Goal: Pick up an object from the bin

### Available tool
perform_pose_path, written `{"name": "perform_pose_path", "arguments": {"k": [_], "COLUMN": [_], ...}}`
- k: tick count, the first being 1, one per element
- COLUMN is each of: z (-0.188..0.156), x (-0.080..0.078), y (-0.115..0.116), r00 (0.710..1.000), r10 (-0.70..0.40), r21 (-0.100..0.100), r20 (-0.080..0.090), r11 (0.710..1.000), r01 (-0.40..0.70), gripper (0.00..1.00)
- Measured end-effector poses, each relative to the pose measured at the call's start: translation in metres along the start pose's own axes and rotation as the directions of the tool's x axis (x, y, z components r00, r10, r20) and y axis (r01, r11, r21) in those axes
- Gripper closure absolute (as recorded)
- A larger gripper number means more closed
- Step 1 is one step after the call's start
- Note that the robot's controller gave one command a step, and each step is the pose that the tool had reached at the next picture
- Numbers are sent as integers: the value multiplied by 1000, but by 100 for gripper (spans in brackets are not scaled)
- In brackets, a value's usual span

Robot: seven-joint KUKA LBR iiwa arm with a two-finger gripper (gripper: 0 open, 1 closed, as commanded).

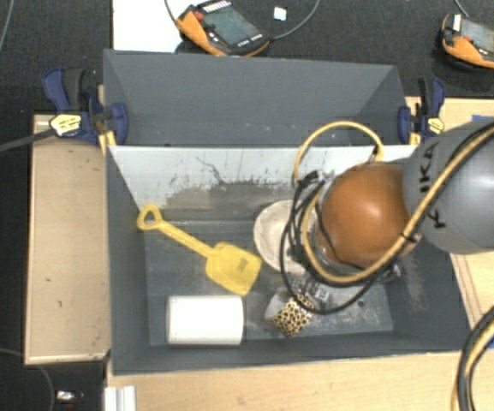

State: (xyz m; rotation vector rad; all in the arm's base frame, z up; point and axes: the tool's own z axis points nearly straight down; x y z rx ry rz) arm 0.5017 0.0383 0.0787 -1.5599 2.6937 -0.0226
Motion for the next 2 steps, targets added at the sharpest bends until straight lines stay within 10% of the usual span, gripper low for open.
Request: {"name": "perform_pose_path", "arguments": {"k": [2], "z": [-48], "x": [0], "y": [2], "r00": [1000], "r10": [5], "r21": [-8], "r20": [-3], "r11": [1000], "r01": [-5], "gripper": [100]}}
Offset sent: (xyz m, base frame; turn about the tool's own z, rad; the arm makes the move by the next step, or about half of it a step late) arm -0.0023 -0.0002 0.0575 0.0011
